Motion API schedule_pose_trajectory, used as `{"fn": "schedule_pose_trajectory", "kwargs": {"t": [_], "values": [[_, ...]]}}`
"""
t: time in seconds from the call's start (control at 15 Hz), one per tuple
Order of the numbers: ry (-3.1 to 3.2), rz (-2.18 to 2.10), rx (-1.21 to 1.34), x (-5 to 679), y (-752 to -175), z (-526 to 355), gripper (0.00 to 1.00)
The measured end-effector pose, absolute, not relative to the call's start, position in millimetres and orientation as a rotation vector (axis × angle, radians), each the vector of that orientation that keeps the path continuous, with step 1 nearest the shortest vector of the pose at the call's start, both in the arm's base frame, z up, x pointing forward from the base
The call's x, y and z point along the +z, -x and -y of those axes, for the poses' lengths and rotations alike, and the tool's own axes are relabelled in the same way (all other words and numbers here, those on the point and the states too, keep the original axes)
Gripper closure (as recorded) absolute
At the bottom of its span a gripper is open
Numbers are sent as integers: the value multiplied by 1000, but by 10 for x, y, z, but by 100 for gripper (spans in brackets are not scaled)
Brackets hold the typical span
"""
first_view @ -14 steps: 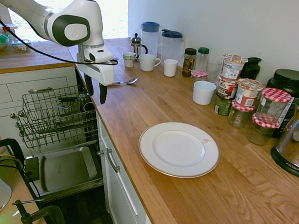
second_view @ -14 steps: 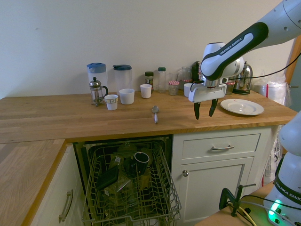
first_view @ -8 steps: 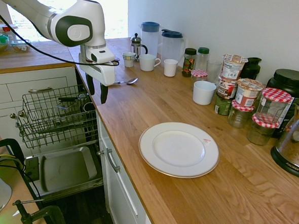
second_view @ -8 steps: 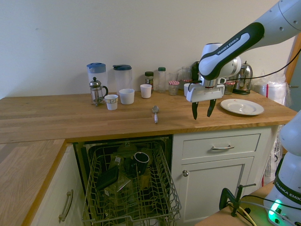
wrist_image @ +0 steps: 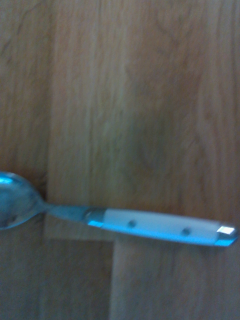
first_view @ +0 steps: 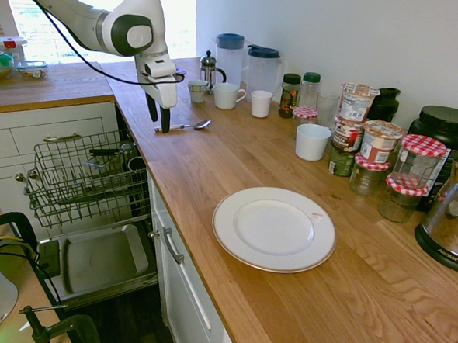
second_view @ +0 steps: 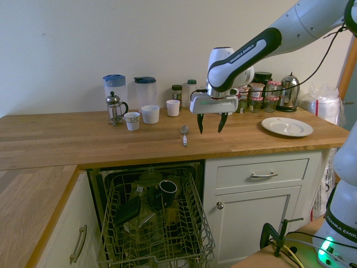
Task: Put the spoon in the dishwasher
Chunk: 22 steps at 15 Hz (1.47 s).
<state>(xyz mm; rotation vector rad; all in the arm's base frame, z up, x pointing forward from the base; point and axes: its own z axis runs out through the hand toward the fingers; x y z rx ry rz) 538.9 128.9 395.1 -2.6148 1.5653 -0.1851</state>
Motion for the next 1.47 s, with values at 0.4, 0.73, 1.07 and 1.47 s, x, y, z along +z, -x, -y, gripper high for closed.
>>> {"fn": "schedule_pose_trajectory", "kwargs": {"t": [0.4, 0.73, 1.07, 1.47], "values": [[2442, -1787, -367, 3787, -5962, -1713, 0], [2385, -1865, -361, 3511, -6168, -1656, 0], [2374, -1877, -355, 3336, -6223, -1603, 100], [2393, -1870, -355, 3332, -6309, -1714, 100]]}}
